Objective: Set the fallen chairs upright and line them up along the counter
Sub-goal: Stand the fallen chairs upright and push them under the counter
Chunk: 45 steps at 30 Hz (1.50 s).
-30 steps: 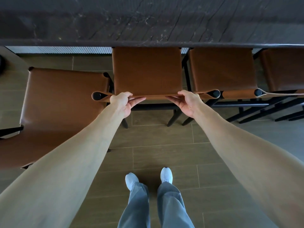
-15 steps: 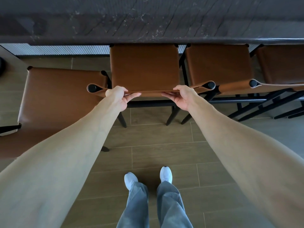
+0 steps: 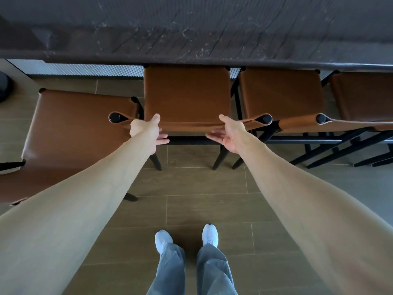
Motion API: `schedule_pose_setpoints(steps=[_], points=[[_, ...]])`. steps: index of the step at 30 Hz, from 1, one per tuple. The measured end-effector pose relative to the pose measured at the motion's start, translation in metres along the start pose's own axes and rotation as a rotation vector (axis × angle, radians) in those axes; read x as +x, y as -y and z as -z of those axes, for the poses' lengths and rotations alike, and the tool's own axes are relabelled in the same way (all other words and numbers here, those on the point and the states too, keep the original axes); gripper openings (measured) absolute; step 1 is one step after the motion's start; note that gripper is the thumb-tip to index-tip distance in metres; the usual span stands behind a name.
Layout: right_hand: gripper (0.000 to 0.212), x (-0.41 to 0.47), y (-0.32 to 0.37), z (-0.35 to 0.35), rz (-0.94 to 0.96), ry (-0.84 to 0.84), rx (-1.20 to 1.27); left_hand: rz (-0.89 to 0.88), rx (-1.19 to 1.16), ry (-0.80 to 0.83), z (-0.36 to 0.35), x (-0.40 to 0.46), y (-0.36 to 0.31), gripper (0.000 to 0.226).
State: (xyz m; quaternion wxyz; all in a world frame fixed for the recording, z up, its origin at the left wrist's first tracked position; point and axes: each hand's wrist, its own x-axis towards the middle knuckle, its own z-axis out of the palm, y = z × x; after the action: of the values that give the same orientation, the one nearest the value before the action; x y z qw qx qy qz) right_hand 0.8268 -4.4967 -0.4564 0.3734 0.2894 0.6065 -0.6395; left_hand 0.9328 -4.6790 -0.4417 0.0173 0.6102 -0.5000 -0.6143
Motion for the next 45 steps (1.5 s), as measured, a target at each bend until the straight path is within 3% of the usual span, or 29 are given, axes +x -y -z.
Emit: schedule_pose_setpoints(steps=[2, 5, 10, 15, 22, 28, 32, 39, 45], points=[[0.052, -0.018, -0.002, -0.002, -0.031, 0.113, -0.168, -0.057, 0.073, -0.028, 0.006, -0.011, 0.0, 0.032], [0.056, -0.052, -0.001, -0.009, 0.031, 0.259, -0.19, -0.109, 0.07, 0.022, 0.016, -0.037, -0.008, 0.031], [0.041, -0.111, 0.036, -0.031, 0.367, 0.231, -0.171, -0.369, -0.024, 0.091, 0.037, -0.101, -0.046, 0.027], [0.038, -0.173, 0.057, -0.056, 0.632, 0.305, -0.251, -0.598, -0.233, 0.033, 0.078, -0.171, -0.075, 0.023], [0.038, -0.266, 0.042, -0.082, 0.841, 0.437, -0.352, -0.774, -0.316, -0.044, 0.174, -0.237, -0.066, 0.022], [0.037, -0.37, -0.002, -0.117, 1.02, 0.58, -0.377, -0.923, -0.352, -0.111, 0.265, -0.279, -0.042, 0.03], [0.039, -0.43, -0.053, -0.145, 1.137, 0.635, -0.385, -1.015, -0.383, -0.117, 0.337, -0.304, -0.008, 0.022], [0.039, -0.503, -0.161, -0.181, 1.159, 0.657, -0.313, -1.013, -0.427, -0.154, 0.467, -0.329, 0.062, 0.023], [0.045, -0.531, -0.203, -0.201, 1.214, 0.627, -0.334, -1.035, -0.403, -0.153, 0.519, -0.331, 0.079, 0.03]])
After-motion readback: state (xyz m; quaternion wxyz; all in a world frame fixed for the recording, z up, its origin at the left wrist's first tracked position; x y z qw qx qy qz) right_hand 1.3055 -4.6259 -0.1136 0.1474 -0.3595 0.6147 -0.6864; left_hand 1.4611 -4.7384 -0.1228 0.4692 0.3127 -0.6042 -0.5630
